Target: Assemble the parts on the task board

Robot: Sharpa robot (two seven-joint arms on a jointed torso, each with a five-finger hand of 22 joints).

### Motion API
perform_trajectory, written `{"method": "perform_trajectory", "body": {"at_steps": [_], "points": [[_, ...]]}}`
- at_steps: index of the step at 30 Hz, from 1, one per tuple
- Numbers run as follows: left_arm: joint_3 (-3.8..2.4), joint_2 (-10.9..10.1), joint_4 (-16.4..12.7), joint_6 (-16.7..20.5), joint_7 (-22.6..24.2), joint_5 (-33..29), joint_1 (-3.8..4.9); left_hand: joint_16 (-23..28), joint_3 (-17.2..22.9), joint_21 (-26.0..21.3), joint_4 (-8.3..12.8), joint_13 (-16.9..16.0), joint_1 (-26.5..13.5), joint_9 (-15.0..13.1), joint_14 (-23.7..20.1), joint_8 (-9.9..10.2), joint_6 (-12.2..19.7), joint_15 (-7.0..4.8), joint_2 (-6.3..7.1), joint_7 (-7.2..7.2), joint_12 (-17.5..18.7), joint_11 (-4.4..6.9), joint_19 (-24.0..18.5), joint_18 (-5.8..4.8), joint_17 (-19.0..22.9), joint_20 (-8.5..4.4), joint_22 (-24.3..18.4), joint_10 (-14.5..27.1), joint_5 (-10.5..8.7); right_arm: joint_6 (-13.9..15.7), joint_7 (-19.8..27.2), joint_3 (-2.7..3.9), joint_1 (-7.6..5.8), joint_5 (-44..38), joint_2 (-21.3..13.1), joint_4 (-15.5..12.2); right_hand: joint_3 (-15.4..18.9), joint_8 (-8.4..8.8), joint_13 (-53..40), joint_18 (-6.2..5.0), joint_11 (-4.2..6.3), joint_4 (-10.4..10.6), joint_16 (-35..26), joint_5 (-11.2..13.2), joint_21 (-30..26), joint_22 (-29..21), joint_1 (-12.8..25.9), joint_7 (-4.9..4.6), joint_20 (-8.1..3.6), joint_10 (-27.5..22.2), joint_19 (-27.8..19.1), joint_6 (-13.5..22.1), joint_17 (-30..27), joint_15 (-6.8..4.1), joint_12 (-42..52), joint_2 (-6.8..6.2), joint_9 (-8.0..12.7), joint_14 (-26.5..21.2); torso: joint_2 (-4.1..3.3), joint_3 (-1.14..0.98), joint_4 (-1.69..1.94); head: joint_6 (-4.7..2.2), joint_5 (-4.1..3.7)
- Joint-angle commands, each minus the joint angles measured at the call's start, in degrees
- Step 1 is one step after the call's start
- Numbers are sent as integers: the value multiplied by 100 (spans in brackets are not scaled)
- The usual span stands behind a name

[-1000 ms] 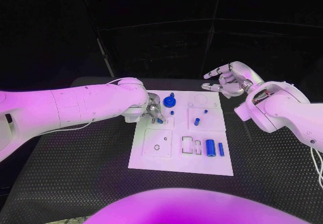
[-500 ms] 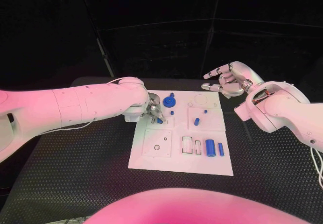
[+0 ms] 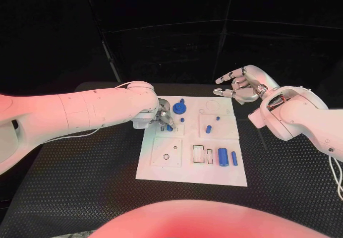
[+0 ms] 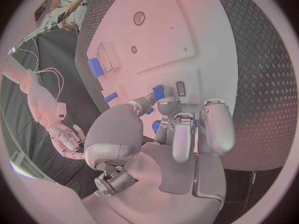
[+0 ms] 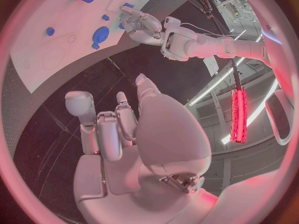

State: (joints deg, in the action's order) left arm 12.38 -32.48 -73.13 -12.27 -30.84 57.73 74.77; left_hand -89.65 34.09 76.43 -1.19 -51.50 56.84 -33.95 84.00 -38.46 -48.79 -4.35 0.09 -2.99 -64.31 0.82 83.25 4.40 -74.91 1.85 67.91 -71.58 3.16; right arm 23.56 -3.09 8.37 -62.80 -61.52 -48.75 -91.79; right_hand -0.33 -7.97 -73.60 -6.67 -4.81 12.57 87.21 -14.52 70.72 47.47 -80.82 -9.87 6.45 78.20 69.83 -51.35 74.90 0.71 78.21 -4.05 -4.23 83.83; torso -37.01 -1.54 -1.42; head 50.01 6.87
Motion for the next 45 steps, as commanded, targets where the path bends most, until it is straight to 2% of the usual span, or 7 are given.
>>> {"method": "perform_trajectory", "body": {"at_steps": [1, 16, 24, 29, 39, 45], "points": [[10, 34, -12, -243, 1, -82, -16, -35, -18, 10, -35, -25, -78, 2, 600, -44, -71, -40, -14, 8, -47, 40, 13, -21, -1509, -31, 25, -17, 2, -3, 15, 4, -11, 8, 1, -17, 21, -26, 0, -97, 9, 35, -32, -31, -27, -8, 69, 18, -3, -24, -22, 27, 815, -36, -31, 18, 6, 447, -4, 1, 1, -1, -5], [9, 69, 59, -314, -1, -84, -14, -35, -242, 4, -223, -127, -372, -31, 600, -110, -194, -71, 13, 51, -154, 76, 21, -21, -1509, -60, 35, -108, -1, -6, 18, 4, -11, 8, 8, -13, 24, -27, 0, -97, 9, 39, -33, -32, -28, -9, 74, 19, -4, -24, -22, 26, 814, -36, -31, 19, 6, 447, 1, 1, 3, -1, -16], [9, 84, 101, -249, 2, -83, -14, -35, -811, 11, -576, -175, -802, -50, 600, -134, -249, -74, 117, 56, -215, 77, 32, -27, -1509, -66, 71, -140, -9, -12, 30, 4, -11, 8, 8, -9, 89, -43, 15, -101, 10, 99, -44, -38, -50, -39, 136, 21, -6, -31, -30, 37, 798, -39, -37, -11, 10, 444, -1, 1, 4, -1, -24], [9, 81, 115, -200, 5, -83, -14, -35, -1204, 12, -736, -187, -919, -58, 600, -138, -251, -88, 173, 76, -236, 92, 38, -28, -1509, -79, 88, -142, -4, -16, 37, 4, -10, 8, 13, -7, 111, -50, 28, -107, 11, 123, -59, -45, -70, -75, 159, 22, -6, -39, -44, 39, 770, -39, -45, -15, 10, 438, -1, 1, 4, -1, -26], [6, 39, 93, -99, 9, -82, -15, -35, -1639, 1, -866, -181, -856, -70, 600, -143, -246, -98, 128, 87, -245, 104, 38, -27, -1509, -92, 94, -133, -2, -20, 51, 4, -10, 8, 15, 2, 131, -55, 35, -110, 11, 148, -68, -50, -82, -94, 180, 22, -7, -43, -51, 43, 753, -40, -48, -16, 11, 434, -1, 6, 2, -1, -31], [-6, -86, -16, -58, 6, -77, -6, -35, -1827, -9, -915, -175, -809, -76, 600, -147, -246, -101, 113, 90, -246, 107, 37, -25, -1509, -95, 89, -131, -1, -17, 57, 4, -9, 8, 8, 8, 145, -57, 37, -112, 11, 165, -71, -52, -91, -108, 194, 22, -8, -44, -56, 48, 750, -40, -49, -16, 13, 433, 2, 5, 6, -1, -45]]}}
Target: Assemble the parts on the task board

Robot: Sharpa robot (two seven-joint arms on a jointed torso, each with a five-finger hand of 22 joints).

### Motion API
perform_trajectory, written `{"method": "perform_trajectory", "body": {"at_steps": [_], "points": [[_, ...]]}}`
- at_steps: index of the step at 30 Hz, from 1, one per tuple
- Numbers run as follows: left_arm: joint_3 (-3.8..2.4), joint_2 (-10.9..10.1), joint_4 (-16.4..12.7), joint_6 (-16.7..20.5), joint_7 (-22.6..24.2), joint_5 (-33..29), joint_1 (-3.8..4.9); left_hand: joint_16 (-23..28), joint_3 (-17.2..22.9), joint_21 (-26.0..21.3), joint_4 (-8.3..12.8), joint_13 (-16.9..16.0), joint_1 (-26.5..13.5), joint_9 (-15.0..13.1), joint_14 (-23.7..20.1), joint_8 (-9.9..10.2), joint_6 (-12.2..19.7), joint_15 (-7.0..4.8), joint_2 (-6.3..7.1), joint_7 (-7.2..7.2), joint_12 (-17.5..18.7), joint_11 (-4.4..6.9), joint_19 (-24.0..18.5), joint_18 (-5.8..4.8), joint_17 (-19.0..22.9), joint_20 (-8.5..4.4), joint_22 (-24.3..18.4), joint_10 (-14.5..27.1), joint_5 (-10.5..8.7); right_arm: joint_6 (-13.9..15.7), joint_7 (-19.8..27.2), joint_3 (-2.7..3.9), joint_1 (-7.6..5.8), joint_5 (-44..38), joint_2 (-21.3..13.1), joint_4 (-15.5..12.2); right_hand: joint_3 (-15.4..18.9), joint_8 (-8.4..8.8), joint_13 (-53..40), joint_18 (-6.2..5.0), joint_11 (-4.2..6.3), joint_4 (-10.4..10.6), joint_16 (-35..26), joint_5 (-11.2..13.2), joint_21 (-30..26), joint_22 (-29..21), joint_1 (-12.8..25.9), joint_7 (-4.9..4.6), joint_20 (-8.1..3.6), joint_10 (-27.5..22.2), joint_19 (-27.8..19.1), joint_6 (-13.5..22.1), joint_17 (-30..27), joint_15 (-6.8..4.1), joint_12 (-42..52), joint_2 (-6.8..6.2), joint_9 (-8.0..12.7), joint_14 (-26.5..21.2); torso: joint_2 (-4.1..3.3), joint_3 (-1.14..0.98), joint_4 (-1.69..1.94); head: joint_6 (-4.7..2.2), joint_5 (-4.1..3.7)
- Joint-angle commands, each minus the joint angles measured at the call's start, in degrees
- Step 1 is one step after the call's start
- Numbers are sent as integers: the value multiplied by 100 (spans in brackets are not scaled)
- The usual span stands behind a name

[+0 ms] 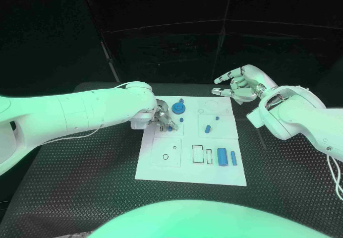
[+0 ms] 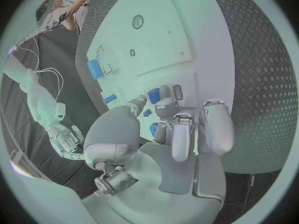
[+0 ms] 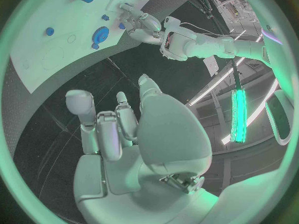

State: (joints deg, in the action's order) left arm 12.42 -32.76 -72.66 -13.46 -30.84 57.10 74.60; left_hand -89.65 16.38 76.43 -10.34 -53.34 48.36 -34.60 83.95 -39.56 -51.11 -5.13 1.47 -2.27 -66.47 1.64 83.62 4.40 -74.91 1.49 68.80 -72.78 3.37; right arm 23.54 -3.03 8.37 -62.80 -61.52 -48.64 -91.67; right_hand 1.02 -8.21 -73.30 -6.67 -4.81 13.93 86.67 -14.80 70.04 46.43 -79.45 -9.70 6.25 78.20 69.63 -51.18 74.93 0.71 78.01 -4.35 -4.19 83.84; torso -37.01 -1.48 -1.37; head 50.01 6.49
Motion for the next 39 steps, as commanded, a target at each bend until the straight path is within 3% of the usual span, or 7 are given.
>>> {"method": "perform_trajectory", "body": {"at_steps": [1, 5, 14, 19, 27, 35, 39], "points": [[-20, -89, -92, 62, 5, -11, 19, -35, -55, -9, 0, 9, 39, -10, 605, -38, -14, -23, -25, 18, -31, 25, 1, -25, -1509, -59, 0, -10, -21, -15, 51, 4, -9, 7, -6, -2, 9, -33, 8, -112, 11, 30, -17, -24, -22, -5, 57, 6, 12, -44, -37, 32, 747, -41, -29, 14, 8, 433, 3, -1, 3, -1, -11], [-132, -207, -198, -30, 1, -1, 85, -35, -163, -57, -8, 66, 107, -10, 605, -28, 11, -21, -39, 12, 7, 21, -20, -12, -1509, -59, -64, 27, -21, -15, 51, 4, -9, 7, -15, 15, 16, -35, 5, -112, 11, 39, -19, -26, -25, -8, 64, 6, 12, -42, -38, 34, 744, -41, -26, 15, 9, 432, 8, -2, 8, -1, -20], [-406, -374, -278, -201, 24, -41, 378, -23, -608, -243, -69, 404, 430, 98, 600, 178, 279, 50, -133, -103, 232, -73, -101, 28, -1490, -4, -287, 270, -16, -7, 54, 4, -9, 13, -7, 87, 16, -35, 5, -112, 11, 39, -19, -26, -25, -8, 64, 6, 12, -42, -38, 34, 744, -41, -26, 15, 9, 432, 7, -6, 3, -1, 13], [-525, -341, -39, -194, 49, -119, 517, -32, -877, -247, -92, 394, 683, 412, 603, 567, 499, 149, -230, -248, 196, -195, -88, 22, -1504, 81, -264, 267, -9, -6, 49, 4, -9, 15, 1, 123, 20, -35, 10, -114, 11, 45, -22, -27, -30, -18, 67, 6, 12, -45, -41, 36, 739, -41, -29, 16, 9, 431, 2, -7, -3, -1, 25], [-550, -19, 656, -355, 69, -141, 563, -35, -1098, -244, -92, 357, 882, 668, 605, 752, 457, 192, -289, -297, 148, -240, -81, 24, -1509, 129, -238, 266, -8, -20, 40, 4, -9, 16, 21, 132, 20, -35, 10, -114, 11, 45, -22, -27, -30, -18, 67, 6, 12, -45, -41, 36, 739, -41, -29, 16, 9, 431, -11, -5, -6, -8, 46], [-541, 333, 1348, -523, 77, -90, 435, -35, -1198, -253, -82, 410, 984, 780, 605, 814, 421, 204, -320, -310, 173, -253, -84, 27, -1509, 143, -240, 309, -8, -28, 39, 4, -9, 15, 32, 141, 23, -36, 11, -113, 11, 48, -23, -30, -30, -15, 68, 6, 12, -45, -39, 38, 737, -41, -29, 17, 10, 431, -10, 5, -11, -2, 65], [-540, 463, 1605, -564, 76, -18, 364, -35, -1231, -252, -77, 434, 1019, 817, 605, 834, 414, 208, -329, -315, 187, -258, -84, 26, -1509, 147, -235, 329, -8, -28, 46, 4, -9, 15, 44, 139, 24, -37, 17, -116, 11, 49, -25, -32, -37, -31, 67, 6, 12, -50, -46, 38, 733, -41, -33, 18, 10, 430, 0, -5, -5, -1, 75]]}}
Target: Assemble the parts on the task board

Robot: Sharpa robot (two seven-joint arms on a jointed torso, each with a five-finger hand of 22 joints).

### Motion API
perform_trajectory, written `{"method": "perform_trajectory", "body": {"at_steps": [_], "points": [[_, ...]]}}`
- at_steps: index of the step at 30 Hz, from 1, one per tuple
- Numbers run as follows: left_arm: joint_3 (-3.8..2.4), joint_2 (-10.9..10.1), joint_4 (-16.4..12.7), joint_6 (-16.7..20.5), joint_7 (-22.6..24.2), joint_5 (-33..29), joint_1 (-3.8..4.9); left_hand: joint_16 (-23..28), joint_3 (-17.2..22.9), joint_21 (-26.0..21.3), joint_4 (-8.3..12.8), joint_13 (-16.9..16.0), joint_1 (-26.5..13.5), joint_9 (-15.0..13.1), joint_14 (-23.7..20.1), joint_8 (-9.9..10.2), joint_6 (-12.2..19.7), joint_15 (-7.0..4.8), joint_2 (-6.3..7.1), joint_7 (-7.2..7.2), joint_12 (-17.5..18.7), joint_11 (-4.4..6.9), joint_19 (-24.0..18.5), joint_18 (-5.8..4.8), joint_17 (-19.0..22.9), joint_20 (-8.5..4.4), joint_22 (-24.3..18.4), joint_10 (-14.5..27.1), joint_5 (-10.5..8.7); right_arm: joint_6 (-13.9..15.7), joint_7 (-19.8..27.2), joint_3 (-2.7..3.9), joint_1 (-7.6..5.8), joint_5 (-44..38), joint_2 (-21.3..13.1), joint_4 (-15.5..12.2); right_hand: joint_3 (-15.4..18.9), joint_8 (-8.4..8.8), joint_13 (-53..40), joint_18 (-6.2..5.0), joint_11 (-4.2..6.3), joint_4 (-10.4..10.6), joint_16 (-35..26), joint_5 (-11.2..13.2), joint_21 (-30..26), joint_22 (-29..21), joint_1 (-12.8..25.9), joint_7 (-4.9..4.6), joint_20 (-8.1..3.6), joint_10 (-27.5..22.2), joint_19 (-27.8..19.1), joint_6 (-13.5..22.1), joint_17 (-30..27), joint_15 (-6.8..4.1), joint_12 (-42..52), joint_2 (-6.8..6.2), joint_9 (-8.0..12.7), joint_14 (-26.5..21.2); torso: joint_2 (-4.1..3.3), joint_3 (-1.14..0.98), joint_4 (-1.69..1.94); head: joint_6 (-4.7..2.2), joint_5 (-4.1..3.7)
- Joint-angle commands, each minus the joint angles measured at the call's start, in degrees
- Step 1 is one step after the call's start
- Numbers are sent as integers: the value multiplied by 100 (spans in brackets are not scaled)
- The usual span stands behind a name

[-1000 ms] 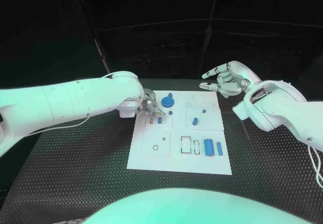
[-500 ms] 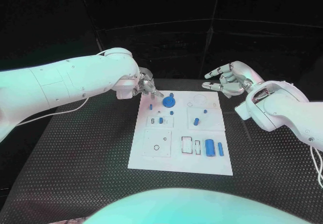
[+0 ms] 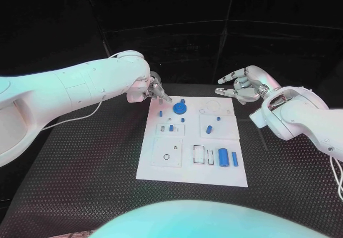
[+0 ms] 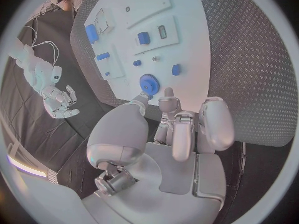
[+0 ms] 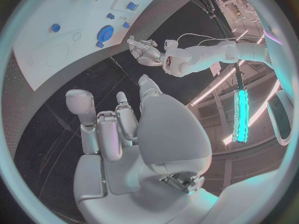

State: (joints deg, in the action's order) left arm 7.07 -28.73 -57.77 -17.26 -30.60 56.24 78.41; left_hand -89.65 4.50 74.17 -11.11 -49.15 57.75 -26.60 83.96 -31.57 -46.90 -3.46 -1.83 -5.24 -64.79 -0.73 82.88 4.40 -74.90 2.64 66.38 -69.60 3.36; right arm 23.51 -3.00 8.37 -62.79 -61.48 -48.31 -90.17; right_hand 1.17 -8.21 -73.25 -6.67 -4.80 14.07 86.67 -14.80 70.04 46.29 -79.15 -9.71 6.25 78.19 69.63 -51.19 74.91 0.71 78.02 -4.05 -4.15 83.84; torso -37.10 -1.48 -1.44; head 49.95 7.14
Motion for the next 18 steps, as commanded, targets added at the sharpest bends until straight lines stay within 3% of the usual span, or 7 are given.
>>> {"method": "perform_trajectory", "body": {"at_steps": [1, 4, 7, 18], "points": [[-4, 88, 163, -197, 50, 81, -30, -35, -46, -27, 1, 18, 82, 20, 604, 37, -7, 42, 1, -19, 21, -21, -10, 26, -1510, 33, 6, 12, -8, -25, 44, 4, -10, 11, 13, -11, 9, -37, 12, -116, 10, 35, -26, -32, -38, -17, 37, 6, 12, -49, -47, 39, 735, -41, -35, -12, 6, 430, 7, -5, 6, 5, 11], [-4, 195, 356, -278, 42, 133, -76, -35, -61, -34, 1, 29, 92, 34, 604, 45, -10, 43, -2, -22, 28, -23, -13, 27, -1510, 34, -2, 22, -9, -28, 47, 4, -10, 11, 21, -9, 9, -37, 13, -116, 11, 35, -26, -33, -38, -18, 36, 6, 12, -50, -47, 39, 733, -42, -36, -11, 6, 429, 2, 3, 9, 5, 19], [-4, 249, 470, -321, 39, 186, -108, -35, -61, -34, 1, 29, 92, 34, 604, 45, -10, 43, -2, -22, 28, -23, -13, 27, -1510, 34, -2, 22, -9, -31, 49, 4, -9, 11, 27, -9, 9, -38, 14, -116, 11, 35, -27, -34, -39, -19, 35, 6, 12, -50, -47, 39, 732, -42, -36, -11, 6, 429, 7, -3, 0, 5, 31], [-4, 355, 673, -489, 29, 234, -192, -35, -96, -30, 5, 41, 122, 68, 604, 63, -15, 48, -11, -27, 34, -28, -13, 26, -1510, 39, 8, 37, -12, -33, 53, 4, -9, 11, 37, -3, 8, -38, 22, -116, 11, 36, -27, -39, -40, -19, 30, 6, 11, -56, -47, 41, 733, -42, -42, -5, 6, 429, 7, -2, 7, 5, 26]]}}
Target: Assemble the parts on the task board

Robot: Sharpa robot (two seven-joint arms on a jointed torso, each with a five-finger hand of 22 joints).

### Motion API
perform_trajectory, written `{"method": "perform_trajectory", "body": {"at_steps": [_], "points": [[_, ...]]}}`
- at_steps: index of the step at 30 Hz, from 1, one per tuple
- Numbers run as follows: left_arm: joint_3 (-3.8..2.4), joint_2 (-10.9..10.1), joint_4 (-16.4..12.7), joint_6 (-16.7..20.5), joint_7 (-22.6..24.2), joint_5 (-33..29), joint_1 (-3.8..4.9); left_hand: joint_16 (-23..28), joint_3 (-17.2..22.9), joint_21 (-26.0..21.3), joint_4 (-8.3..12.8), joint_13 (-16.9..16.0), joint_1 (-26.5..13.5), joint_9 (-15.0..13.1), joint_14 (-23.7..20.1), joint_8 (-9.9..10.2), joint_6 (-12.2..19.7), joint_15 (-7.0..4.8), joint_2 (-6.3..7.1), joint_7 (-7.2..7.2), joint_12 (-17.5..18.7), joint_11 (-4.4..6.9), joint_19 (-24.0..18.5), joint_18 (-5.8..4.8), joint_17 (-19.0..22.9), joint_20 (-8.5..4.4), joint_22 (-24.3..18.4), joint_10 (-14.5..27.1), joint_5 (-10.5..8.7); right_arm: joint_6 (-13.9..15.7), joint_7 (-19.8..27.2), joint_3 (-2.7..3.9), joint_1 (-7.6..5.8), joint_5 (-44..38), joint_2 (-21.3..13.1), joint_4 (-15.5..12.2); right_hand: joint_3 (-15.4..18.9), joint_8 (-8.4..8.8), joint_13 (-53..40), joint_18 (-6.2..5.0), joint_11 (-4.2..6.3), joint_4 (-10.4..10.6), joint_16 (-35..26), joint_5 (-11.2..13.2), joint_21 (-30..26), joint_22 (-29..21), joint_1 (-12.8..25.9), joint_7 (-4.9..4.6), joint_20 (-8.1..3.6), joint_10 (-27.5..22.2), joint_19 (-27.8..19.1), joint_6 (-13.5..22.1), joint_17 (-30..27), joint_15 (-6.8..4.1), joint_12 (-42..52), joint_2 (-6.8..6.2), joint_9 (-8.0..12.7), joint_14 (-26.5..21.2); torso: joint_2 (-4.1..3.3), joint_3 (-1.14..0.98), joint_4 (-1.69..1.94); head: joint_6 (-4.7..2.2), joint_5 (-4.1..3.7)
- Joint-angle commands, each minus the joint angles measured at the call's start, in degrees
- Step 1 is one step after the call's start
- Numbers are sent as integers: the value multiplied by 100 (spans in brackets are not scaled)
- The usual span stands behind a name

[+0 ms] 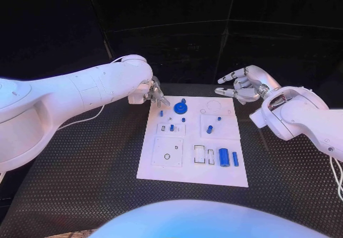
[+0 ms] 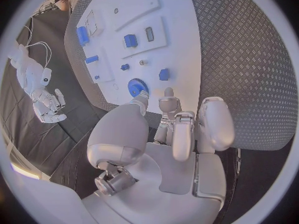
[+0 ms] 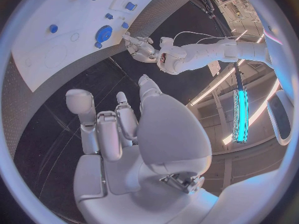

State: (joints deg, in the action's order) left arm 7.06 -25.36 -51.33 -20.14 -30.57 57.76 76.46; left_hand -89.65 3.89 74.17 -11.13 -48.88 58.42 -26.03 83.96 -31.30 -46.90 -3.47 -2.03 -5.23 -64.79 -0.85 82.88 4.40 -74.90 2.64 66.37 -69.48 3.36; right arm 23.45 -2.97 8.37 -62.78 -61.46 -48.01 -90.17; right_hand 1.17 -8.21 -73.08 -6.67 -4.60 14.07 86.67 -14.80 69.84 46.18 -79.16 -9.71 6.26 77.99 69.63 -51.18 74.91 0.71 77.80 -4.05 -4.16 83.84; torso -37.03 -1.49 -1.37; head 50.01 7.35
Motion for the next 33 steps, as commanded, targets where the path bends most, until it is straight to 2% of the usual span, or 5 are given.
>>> {"method": "perform_trajectory", "body": {"at_steps": [1, 11, 33], "points": [[-3, 28, 47, -233, 23, 86, -3, -35, -37, -32, 8, 18, 60, 15, 604, 37, -16, 49, 7, -28, 37, -17, -14, 27, -1510, 39, 6, 29, -11, -29, 49, 4, -10, 9, 8, -2, 8, -38, 5, -116, -10, 37, -27, -39, -20, -8, 31, 6, 11, -36, -47, 41, 733, -42, -20, -5, 7, 429, 2, 0, -1, -1, 3], [-3, 61, 169, -399, 8, 100, -35, -35, -74, -29, 46, 61, 161, 82, 604, 65, -32, 59, -44, -38, 60, -26, -15, 26, -1510, 49, 19, 71, -11, -30, 48, 4, -10, 9, 8, 3, 8, -38, 5, -116, -10, 37, -27, -39, -20, -8, 31, 6, 11, -36, -47, 41, 733, -42, -20, -5, 7, 429, 2, -3, 0, -1, 3], [-2, 81, 97, -544, 0, 95, -95, -35, -120, -9, 94, 106, 266, 139, 604, 46, -130, 57, -105, -23, 77, -17, -7, 21, -1510, 54, 57, 96, -9, -37, 48, 4, -10, 9, 24, 35, 8, -41, -6, -116, -9, 39, -26, -45, -20, -8, 25, 7, 11, -28, -46, 42, 736, -42, -12, 3, 7, 430, 3, -2, 2, -1, -24]]}}
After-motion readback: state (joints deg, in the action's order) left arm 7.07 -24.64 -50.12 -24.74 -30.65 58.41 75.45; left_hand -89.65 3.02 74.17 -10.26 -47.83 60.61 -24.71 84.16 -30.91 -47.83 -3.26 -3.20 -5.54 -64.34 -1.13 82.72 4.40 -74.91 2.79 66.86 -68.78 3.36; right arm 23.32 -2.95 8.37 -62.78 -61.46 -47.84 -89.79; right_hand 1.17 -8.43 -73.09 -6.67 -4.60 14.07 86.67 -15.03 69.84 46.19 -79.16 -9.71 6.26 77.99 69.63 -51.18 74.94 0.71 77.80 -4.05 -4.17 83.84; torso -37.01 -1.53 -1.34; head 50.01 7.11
